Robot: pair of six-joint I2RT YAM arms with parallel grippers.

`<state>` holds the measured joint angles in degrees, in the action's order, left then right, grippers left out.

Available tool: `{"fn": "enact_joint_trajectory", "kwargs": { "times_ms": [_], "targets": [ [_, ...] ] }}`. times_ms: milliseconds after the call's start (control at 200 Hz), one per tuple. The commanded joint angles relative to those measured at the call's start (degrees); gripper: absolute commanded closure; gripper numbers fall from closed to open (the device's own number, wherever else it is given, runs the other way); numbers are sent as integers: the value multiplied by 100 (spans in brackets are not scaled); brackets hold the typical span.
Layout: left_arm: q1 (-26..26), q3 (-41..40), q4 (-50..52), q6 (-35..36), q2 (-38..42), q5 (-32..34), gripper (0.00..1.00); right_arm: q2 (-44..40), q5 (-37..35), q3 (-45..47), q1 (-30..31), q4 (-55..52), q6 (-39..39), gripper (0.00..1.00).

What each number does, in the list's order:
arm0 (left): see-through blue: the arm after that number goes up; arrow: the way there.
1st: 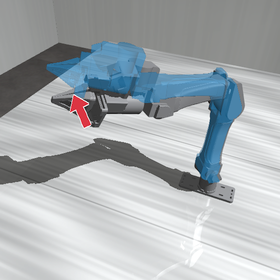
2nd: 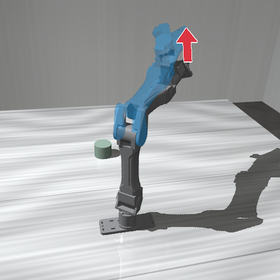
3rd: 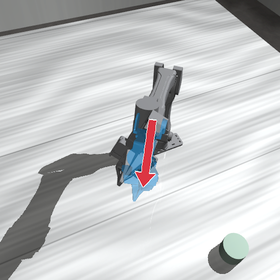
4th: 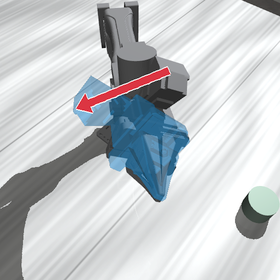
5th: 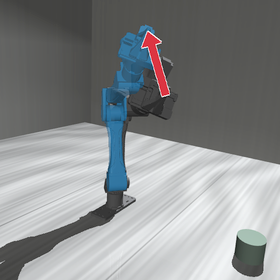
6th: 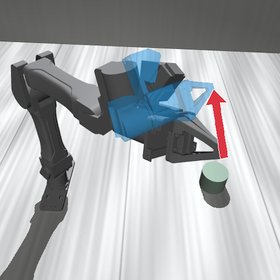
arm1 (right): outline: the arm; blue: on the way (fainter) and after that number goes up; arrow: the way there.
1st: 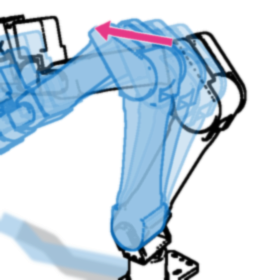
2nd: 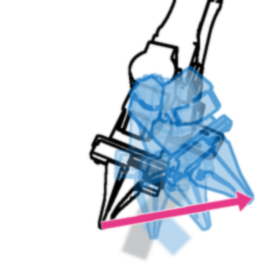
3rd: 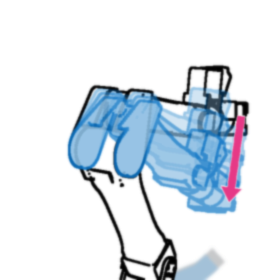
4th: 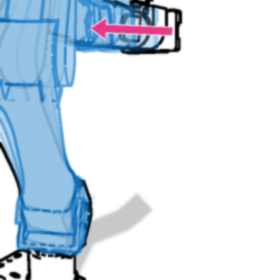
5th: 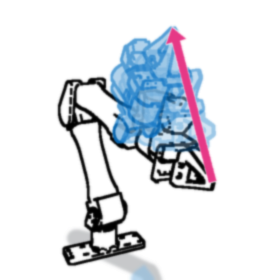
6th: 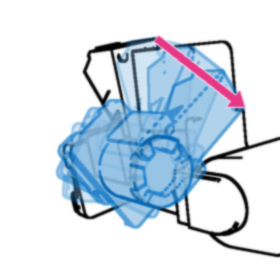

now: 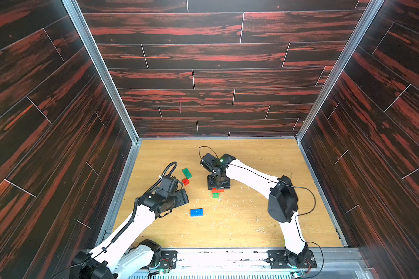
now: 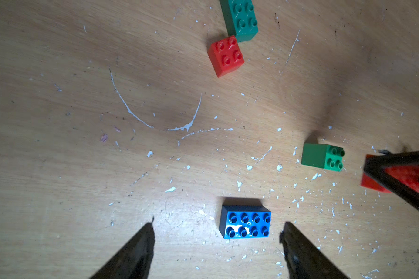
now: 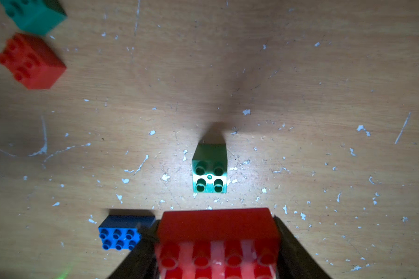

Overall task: Assemble a carrot with lego
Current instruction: Assemble the lego brick with the lego brick.

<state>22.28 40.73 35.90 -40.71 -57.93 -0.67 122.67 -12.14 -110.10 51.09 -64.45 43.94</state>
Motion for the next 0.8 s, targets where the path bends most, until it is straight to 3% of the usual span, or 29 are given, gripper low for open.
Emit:
{"fn": "enact_joint_trajectory", "kwargs": {
  "times_ms": [0, 792],
  "targets": [
    [-42, -91, 29, 27, 140, -30, 16, 411, -141, -265, 48, -338, 18, 57],
    [-154, -109, 92, 180, 116, -65, 16, 1039, -43, -299, 86, -10, 43, 61]
  ]
}}
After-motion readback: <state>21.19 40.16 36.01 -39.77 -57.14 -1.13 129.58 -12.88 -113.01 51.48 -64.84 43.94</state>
